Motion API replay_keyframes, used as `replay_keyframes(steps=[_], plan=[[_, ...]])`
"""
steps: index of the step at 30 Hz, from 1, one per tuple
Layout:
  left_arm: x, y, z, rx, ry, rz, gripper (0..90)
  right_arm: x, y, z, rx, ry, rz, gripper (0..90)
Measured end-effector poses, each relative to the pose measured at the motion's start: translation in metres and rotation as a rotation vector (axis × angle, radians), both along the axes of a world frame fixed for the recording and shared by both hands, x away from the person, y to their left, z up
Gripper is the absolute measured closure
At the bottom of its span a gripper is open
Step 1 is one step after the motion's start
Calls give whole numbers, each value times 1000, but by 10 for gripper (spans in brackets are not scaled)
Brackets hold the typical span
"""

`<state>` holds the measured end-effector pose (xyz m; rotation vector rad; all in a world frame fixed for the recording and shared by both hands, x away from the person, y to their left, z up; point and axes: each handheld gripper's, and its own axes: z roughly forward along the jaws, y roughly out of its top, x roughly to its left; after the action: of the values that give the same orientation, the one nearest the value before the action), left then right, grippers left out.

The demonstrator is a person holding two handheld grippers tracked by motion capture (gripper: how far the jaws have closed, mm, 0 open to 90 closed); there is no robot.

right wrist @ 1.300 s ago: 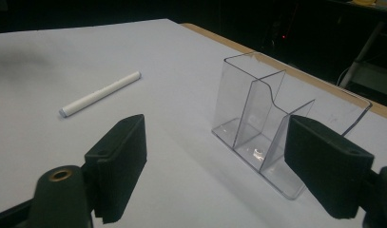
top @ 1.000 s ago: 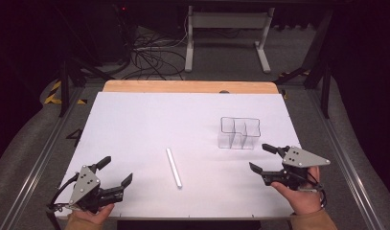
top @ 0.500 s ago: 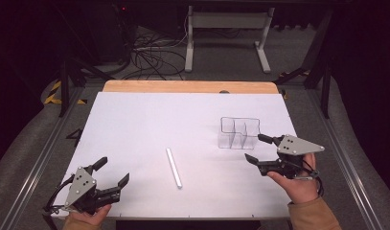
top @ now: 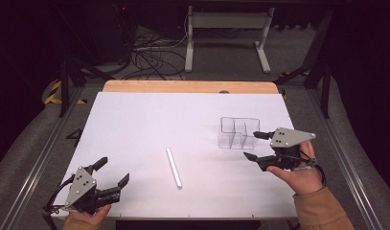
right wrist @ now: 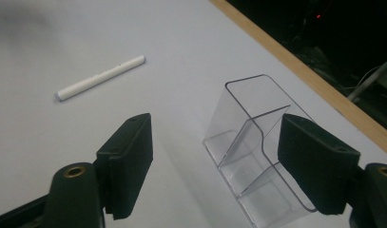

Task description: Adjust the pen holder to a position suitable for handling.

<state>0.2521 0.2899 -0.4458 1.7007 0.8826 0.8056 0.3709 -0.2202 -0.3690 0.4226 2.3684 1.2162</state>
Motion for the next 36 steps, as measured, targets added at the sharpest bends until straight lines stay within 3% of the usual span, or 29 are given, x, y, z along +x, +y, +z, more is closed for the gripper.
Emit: replay_keyframes(steps=[9, 12, 13, 14, 18, 22, 31, 33, 36], plan=[[2, 0, -1, 8, 8, -9, 141, 16, 5, 5, -58, 40, 5, 296], [2, -1, -1, 9, 11, -11, 141, 22, 6, 5, -102, 60, 6, 330], [2, 0, -1, 9, 12, -11, 141, 27, 6, 5, -149, 77, -6, 357], [2, 0, -1, 8, 12, -11, 141, 29, 6, 5, -160, 75, -11, 358], [2, 0, -2, 10, 13, -10, 141, 36, 6, 6, -158, 84, -14, 365], [2, 0, -2, 11, 11, -8, 141, 45, 10, 4, -205, 101, 3, 398], [3, 0, -2, 9, 15, -14, 141, 58, 15, 1, -253, 96, 34, 414], [3, 0, -3, 10, 18, -19, 141, 60, 16, 1, -251, 92, 63, 485], [2, -1, -2, 14, 14, -20, 141, 62, 18, -2, -273, 77, 81, 496]])
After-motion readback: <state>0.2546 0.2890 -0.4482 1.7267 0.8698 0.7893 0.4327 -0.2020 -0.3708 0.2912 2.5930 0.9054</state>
